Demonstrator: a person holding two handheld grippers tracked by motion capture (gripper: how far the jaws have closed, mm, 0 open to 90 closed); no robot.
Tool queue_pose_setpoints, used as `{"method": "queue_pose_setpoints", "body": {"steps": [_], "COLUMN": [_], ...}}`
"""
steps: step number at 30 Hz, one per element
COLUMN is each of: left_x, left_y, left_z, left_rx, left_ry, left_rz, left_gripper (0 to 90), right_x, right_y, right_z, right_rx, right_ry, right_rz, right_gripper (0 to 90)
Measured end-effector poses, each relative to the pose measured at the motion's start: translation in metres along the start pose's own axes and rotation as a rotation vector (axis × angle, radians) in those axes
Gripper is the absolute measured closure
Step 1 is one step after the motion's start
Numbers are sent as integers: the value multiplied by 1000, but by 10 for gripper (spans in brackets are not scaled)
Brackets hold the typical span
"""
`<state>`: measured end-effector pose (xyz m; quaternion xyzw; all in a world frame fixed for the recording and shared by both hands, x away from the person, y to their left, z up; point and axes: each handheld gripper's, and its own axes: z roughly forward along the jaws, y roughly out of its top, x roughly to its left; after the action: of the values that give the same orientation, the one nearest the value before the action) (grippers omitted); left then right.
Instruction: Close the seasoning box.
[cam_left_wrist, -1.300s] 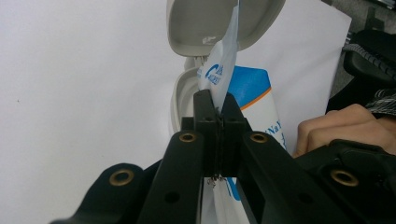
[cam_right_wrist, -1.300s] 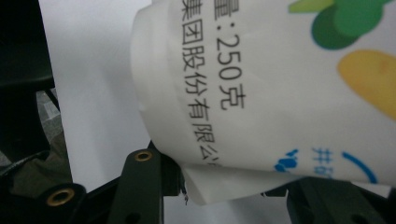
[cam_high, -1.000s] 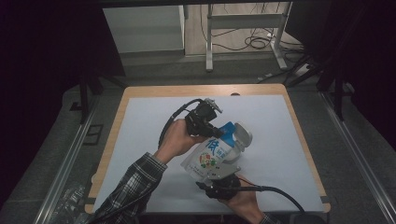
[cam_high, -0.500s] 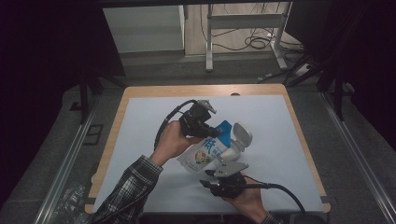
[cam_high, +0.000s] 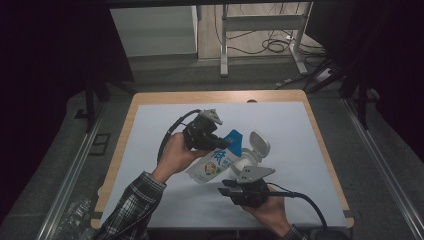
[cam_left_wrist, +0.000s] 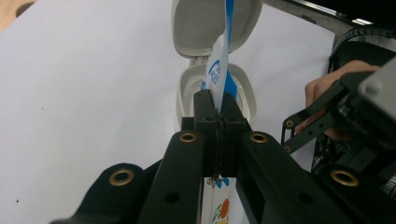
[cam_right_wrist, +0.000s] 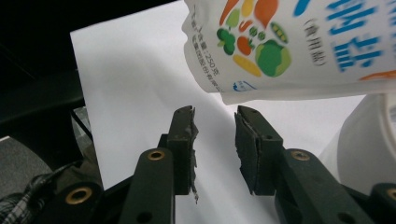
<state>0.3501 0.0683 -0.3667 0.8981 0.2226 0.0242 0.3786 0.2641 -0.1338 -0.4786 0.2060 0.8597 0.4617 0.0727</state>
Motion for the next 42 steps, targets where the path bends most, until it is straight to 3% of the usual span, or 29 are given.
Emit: {"method": "queue_pose_setpoints", "body": {"steps": [4, 13, 22, 29, 36, 42], "left_x": [1, 1, 7, 8, 2, -1], "left_y": [-7, -19, -33, -38, -40, -43], "left_z": [-5, -11, -18, -21, -25, -30], "left_rx": [-14, -77, -148, -150, -146, -143], "left_ry": [0, -2, -68, -80, -71, -80], "left_rz": [4, 25, -22, -26, 10, 42], "left_gripper": [897, 897, 897, 898, 897, 897], "right_x": [-5, -13, -17, -23, -36, -50], "right_y": [3, 8, 10, 15, 24, 34], "right_z": [-5, -16, -20, -27, -33, -36], "right_rx": [-11, -39, -43, -75, -132, -213], "right_ry": [14, -10, -27, -43, -68, -21], "right_rz": [40, 71, 66, 71, 105, 145], "right_gripper": [666, 606, 632, 655, 607, 591]}}
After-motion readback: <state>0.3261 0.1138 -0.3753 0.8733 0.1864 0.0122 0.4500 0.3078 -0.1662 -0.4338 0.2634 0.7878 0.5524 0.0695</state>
